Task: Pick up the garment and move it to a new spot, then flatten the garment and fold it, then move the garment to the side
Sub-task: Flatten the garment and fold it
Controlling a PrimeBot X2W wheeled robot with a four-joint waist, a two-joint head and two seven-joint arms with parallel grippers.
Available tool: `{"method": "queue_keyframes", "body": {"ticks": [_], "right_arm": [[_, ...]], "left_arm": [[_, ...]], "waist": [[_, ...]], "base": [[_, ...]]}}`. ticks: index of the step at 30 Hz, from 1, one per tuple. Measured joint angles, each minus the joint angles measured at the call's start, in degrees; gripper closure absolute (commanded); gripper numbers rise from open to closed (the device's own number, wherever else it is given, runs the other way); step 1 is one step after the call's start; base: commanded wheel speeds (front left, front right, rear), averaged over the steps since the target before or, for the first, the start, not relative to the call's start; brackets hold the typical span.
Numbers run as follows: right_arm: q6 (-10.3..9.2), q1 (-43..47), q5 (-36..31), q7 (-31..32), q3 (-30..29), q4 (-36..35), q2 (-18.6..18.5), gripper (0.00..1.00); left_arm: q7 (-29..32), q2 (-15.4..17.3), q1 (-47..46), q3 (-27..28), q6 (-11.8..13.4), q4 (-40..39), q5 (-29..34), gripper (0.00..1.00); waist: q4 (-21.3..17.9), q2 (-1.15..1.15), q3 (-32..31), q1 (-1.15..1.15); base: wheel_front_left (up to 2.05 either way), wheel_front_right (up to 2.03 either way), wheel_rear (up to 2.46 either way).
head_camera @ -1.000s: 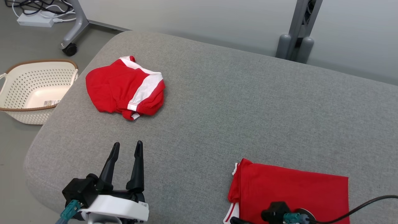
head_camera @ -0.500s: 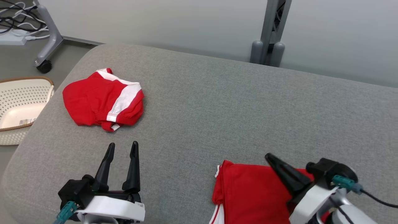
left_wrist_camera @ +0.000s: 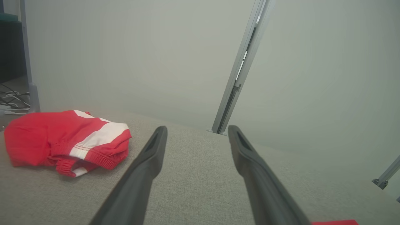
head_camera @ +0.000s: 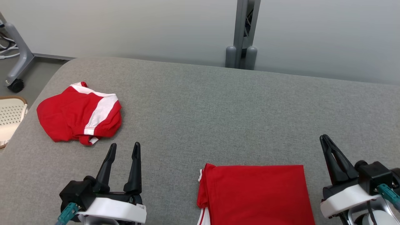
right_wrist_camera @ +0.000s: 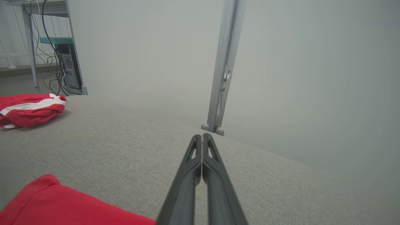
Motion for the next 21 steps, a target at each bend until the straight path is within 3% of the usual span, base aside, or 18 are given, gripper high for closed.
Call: {"method": "queue_keyframes", "body": {"ticks": [6, 12, 13, 14, 21], "right_arm": [[0.00, 3.6, -5.0, -1.6, -7.4, 0.0, 5.1, 1.00], [0.00, 5.9, -5.6, -2.4, -10.2, 0.4, 8.1, 1.00], [0.00, 5.9, -5.6, -2.4, -10.2, 0.4, 8.1, 0.62], [0.00, 6.1, -5.6, -2.4, -10.2, 0.3, 8.3, 0.00], [0.00, 7.0, -5.3, -2.5, -9.7, 0.2, 8.8, 0.00]], "left_arm": [[0.0, 0.0, 0.7, 0.0, -0.2, 0.4, 0.1, 0.00], [0.0, 0.0, 1.3, 0.2, -0.3, 1.3, 0.3, 0.00], [0.0, 0.0, 1.3, 0.2, -0.3, 1.3, 0.3, 0.00], [0.0, 0.0, 1.4, 0.3, -0.3, 1.4, 0.3, 0.00], [0.0, 0.0, 1.9, 0.6, -0.7, 1.7, 0.5, 0.00]], "waist": [[-1.6, 0.00, -0.3, 0.00], [-2.8, 0.00, -0.5, 0.00], [-2.8, 0.00, -0.5, 0.00], [-3.0, 0.00, -0.5, 0.00], [-3.5, 0.00, -0.6, 0.00]], "base": [[0.00, 0.00, 0.00], [0.00, 0.00, 0.00], [0.00, 0.00, 0.00], [0.00, 0.00, 0.00], [0.00, 0.00, 0.00]]}}
